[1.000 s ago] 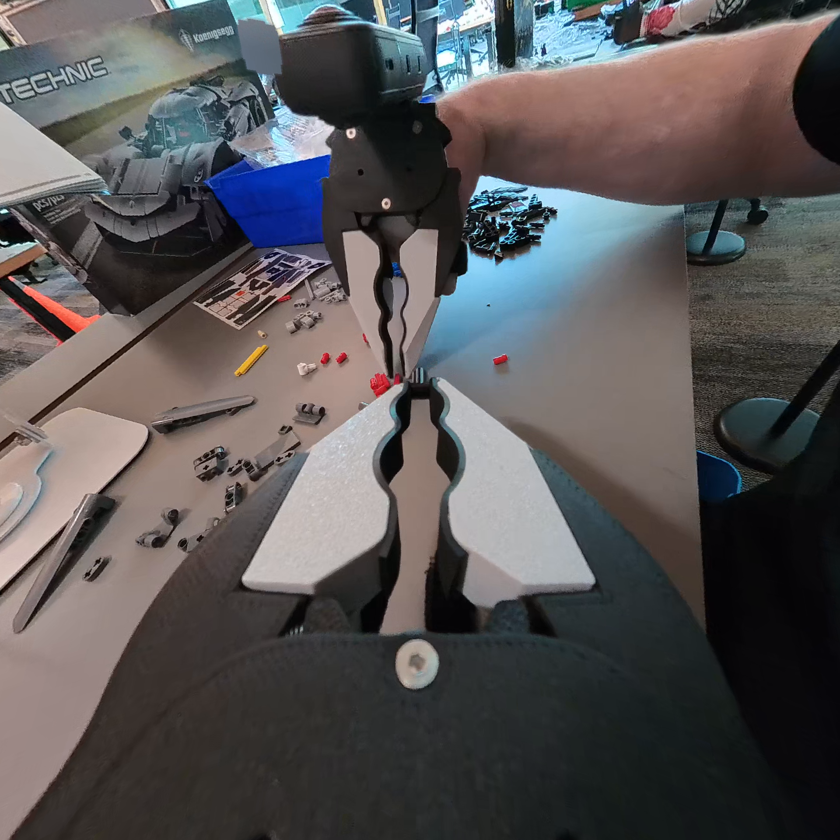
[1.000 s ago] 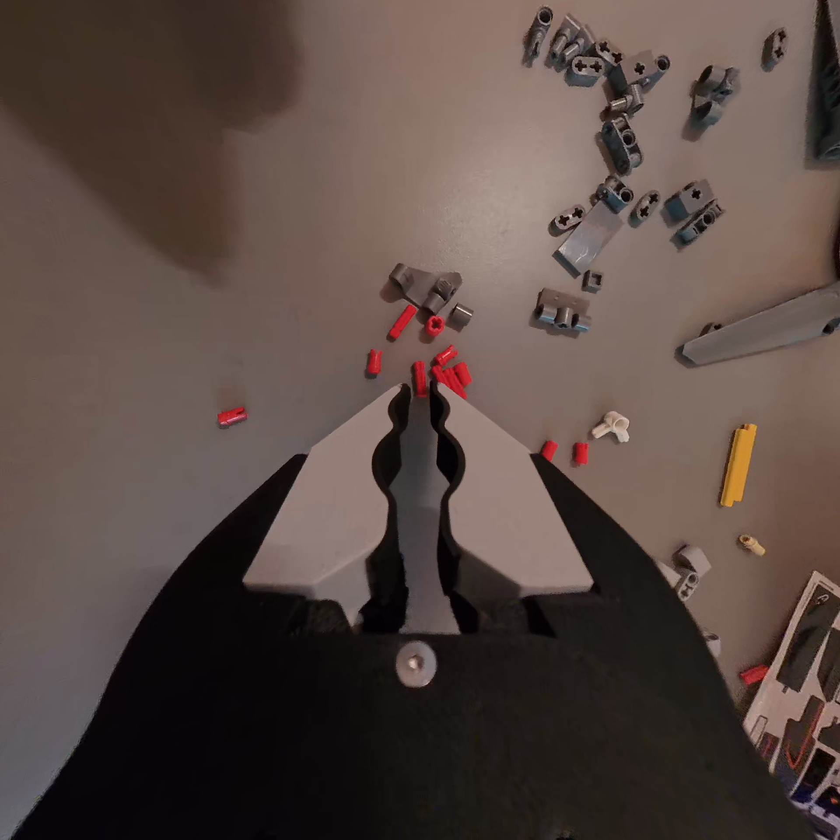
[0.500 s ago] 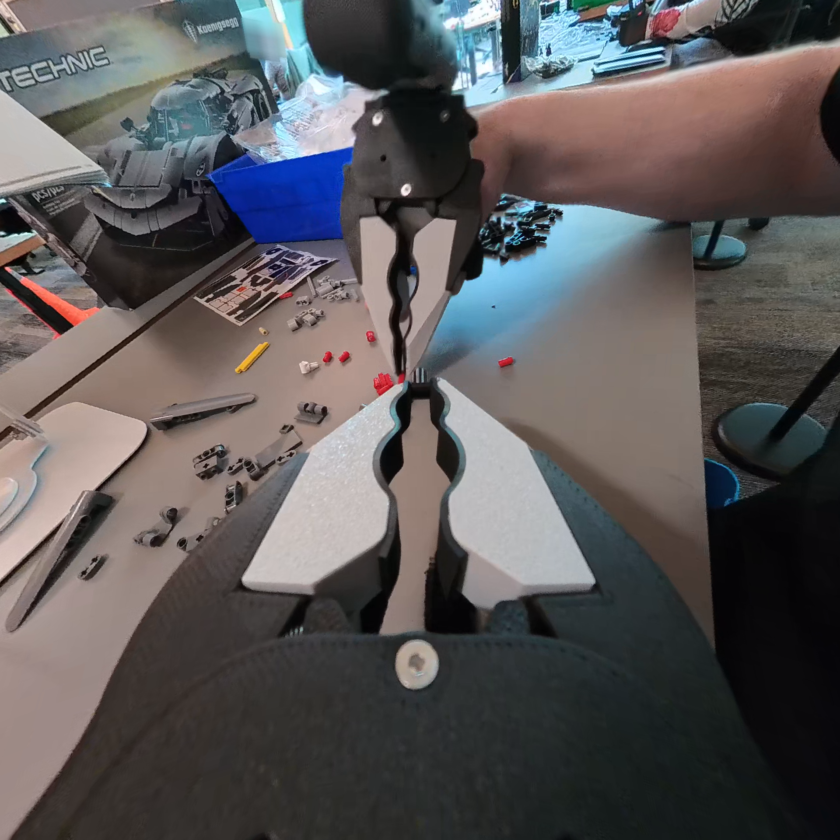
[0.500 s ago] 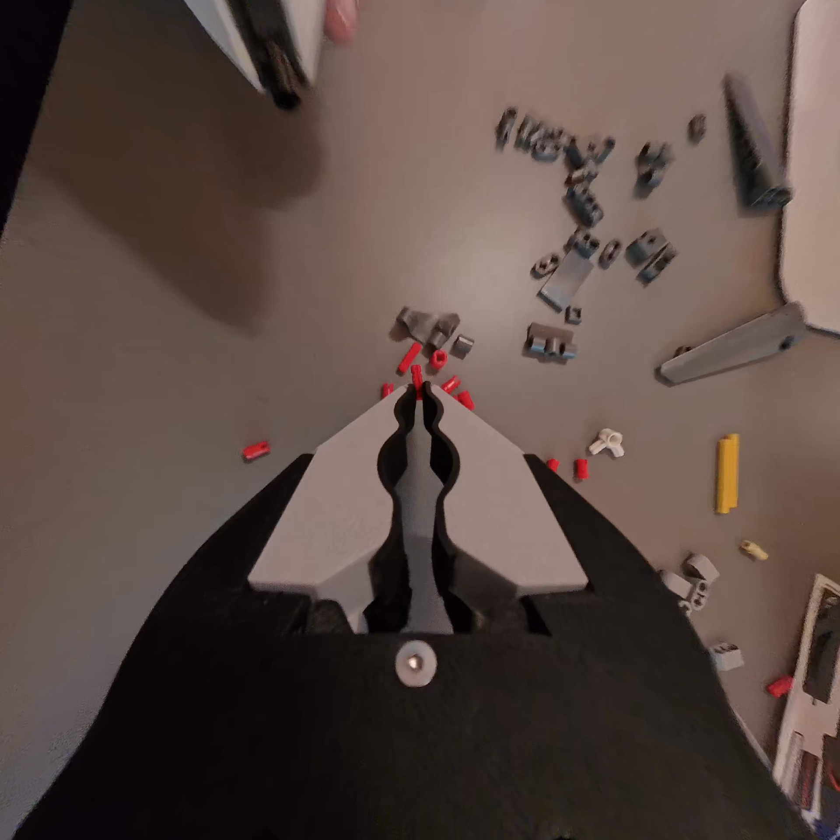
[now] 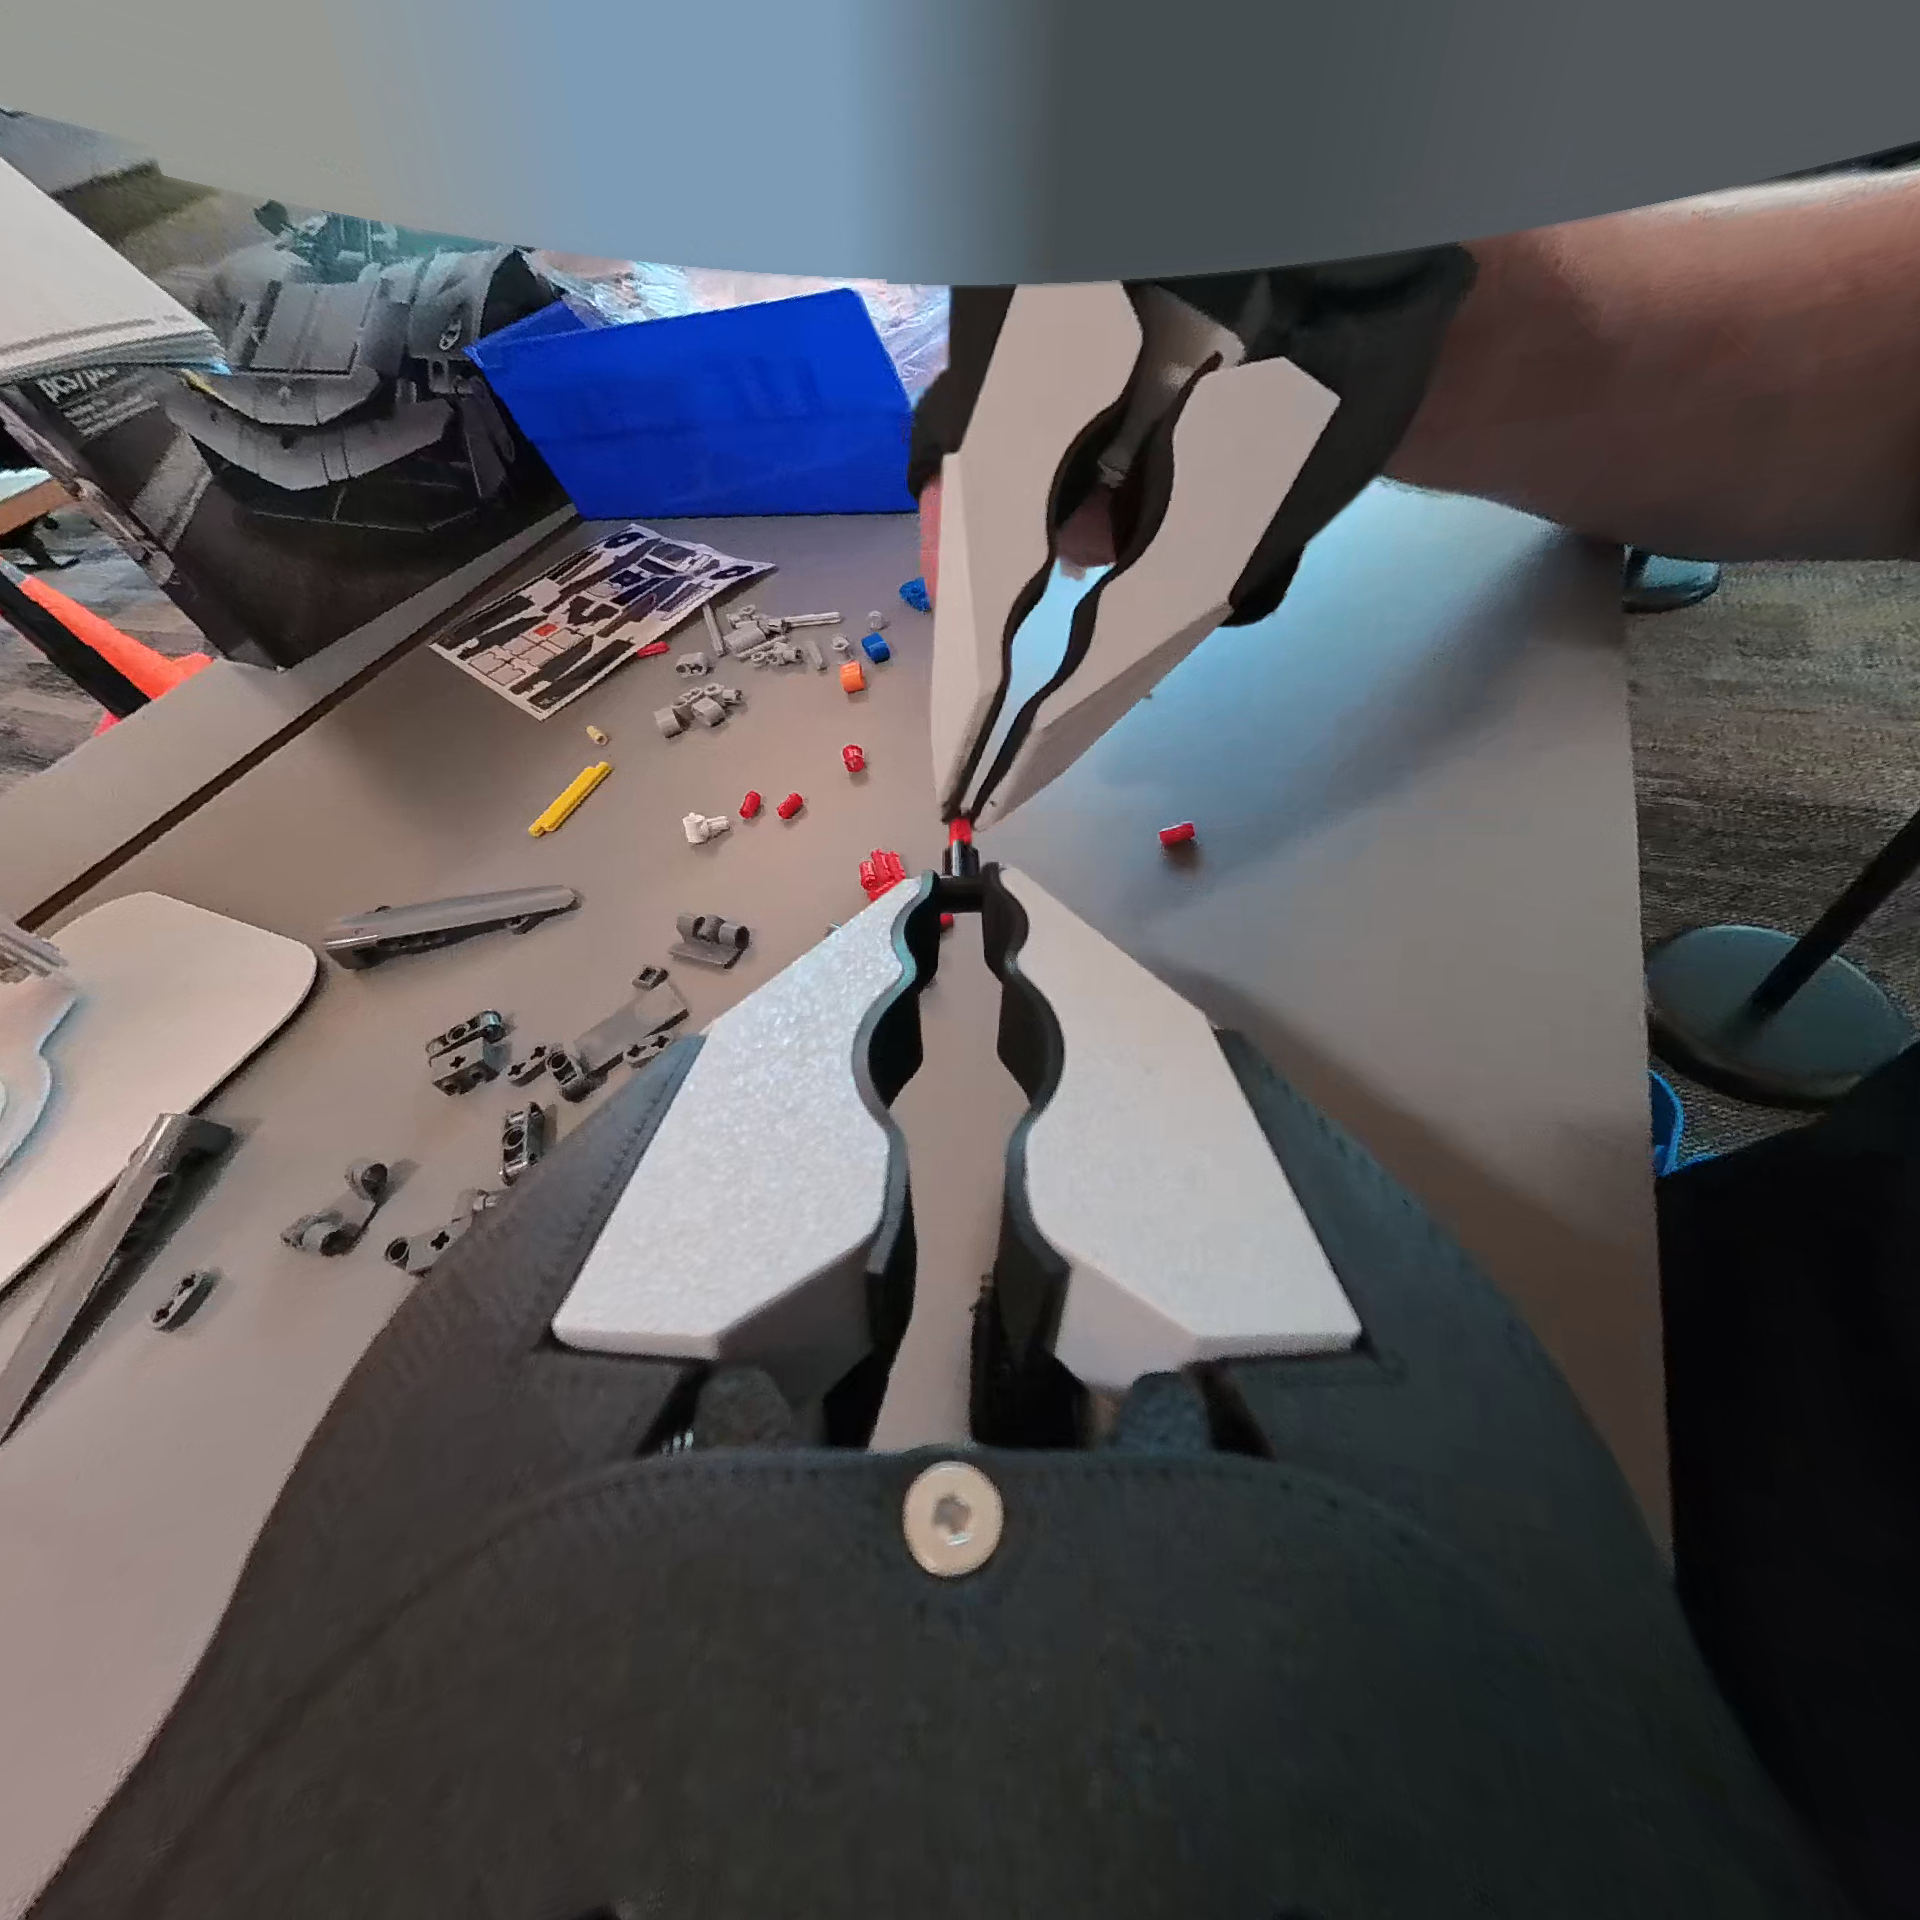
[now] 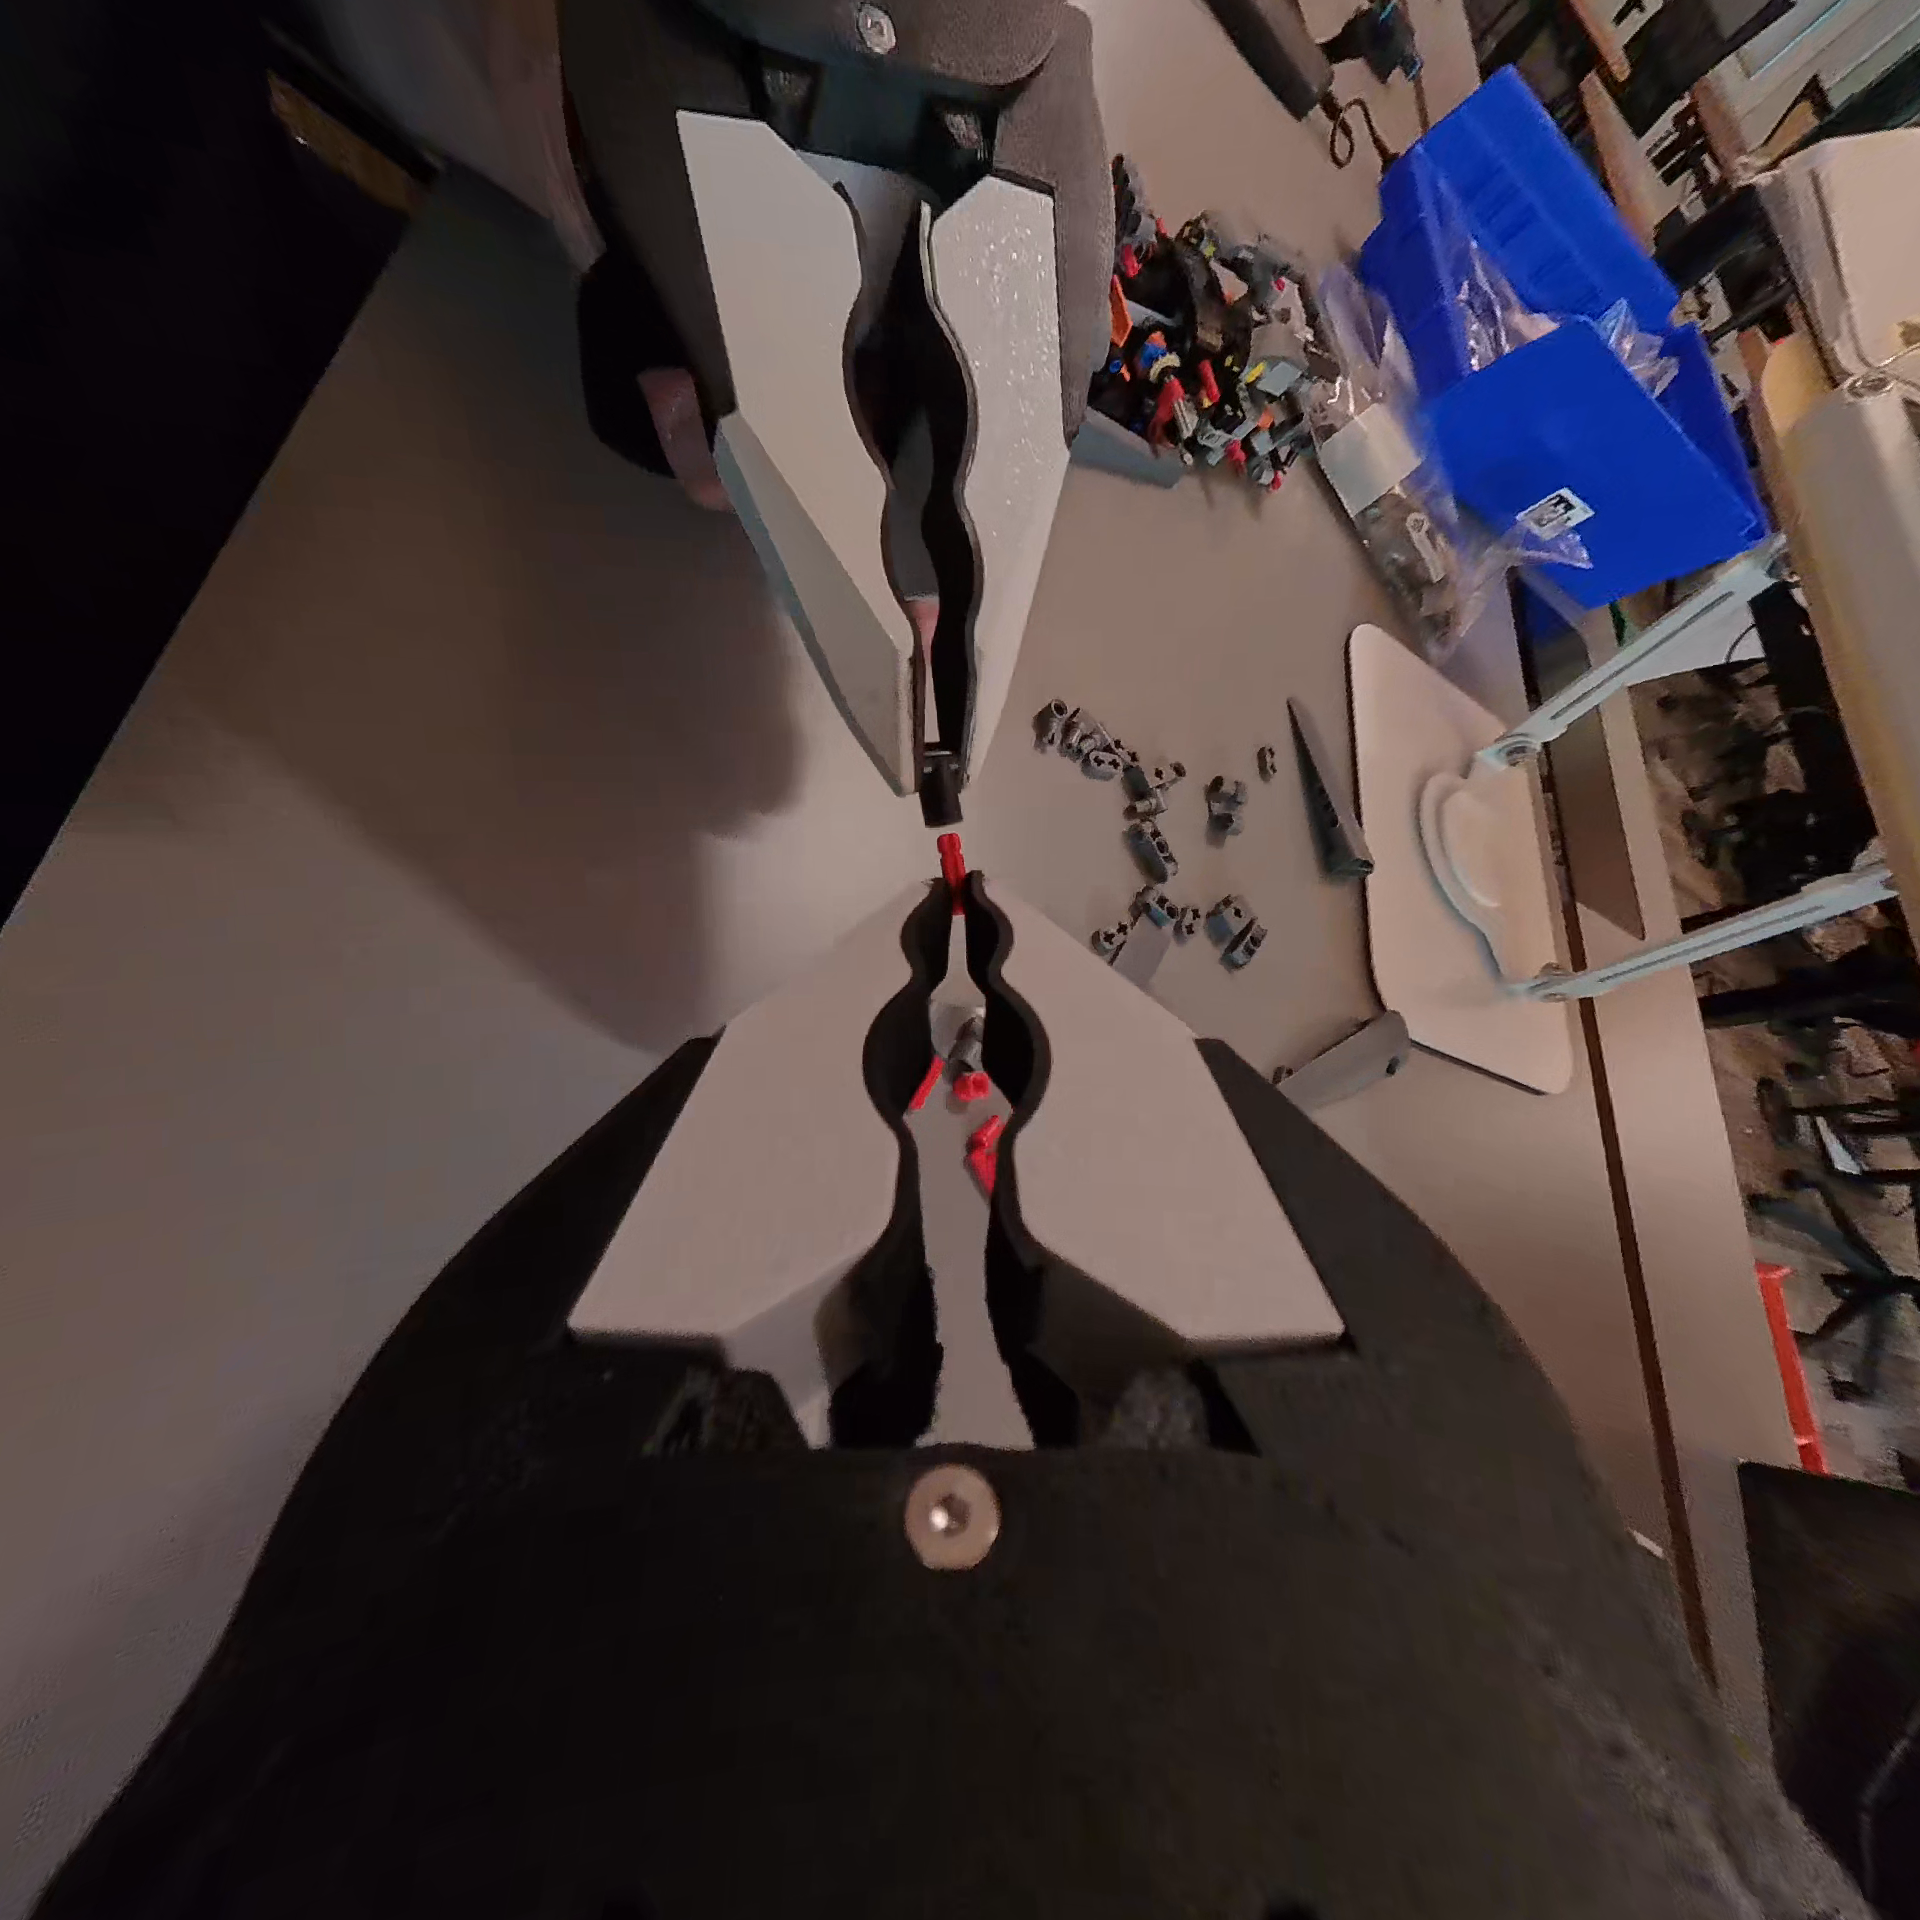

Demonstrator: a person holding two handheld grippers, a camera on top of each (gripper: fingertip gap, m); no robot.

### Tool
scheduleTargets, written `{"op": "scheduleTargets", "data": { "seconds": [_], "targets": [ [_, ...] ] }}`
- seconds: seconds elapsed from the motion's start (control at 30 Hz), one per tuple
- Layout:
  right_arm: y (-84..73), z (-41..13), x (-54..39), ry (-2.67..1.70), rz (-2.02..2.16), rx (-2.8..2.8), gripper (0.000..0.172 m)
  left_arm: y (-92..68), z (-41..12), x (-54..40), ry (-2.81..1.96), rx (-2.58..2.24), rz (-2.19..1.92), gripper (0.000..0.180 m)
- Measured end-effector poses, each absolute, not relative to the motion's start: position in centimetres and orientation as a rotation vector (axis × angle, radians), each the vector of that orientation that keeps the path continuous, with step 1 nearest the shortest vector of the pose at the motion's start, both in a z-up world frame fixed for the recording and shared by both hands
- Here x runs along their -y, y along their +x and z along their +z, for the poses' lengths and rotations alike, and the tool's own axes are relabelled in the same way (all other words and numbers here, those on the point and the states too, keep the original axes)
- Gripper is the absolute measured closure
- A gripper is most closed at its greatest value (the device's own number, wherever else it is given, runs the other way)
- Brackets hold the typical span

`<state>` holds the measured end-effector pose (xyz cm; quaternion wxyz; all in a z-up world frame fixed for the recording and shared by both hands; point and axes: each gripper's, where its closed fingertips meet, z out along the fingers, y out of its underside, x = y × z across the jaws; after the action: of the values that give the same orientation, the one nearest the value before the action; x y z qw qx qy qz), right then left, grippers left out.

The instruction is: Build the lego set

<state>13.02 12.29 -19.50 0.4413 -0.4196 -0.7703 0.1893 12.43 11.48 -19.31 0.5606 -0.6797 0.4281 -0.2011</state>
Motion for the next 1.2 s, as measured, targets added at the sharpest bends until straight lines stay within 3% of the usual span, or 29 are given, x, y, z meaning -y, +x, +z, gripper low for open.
{"op": "scheduleTargets", "data": {
  "seconds": [0.37,0.83,1.2],
  "targets": [
    [13.0,-19.3,-12.4,-1.031,0.42,1.889,0.172,12.7,-19.1,-11.7,-1.597,-0.996,-0.496,0.175],
    [13.3,-20.0,-11.5,-1.172,0.702,1.915,0.172,13.2,-19.5,-11.0,-1.446,-1.211,-0.196,0.175],
    [13.1,-21.1,-11.5,-1.199,0.63,1.949,0.172,13.3,-21.4,-11.2,-1.486,-1.312,-0.081,0.175]
  ]
}}
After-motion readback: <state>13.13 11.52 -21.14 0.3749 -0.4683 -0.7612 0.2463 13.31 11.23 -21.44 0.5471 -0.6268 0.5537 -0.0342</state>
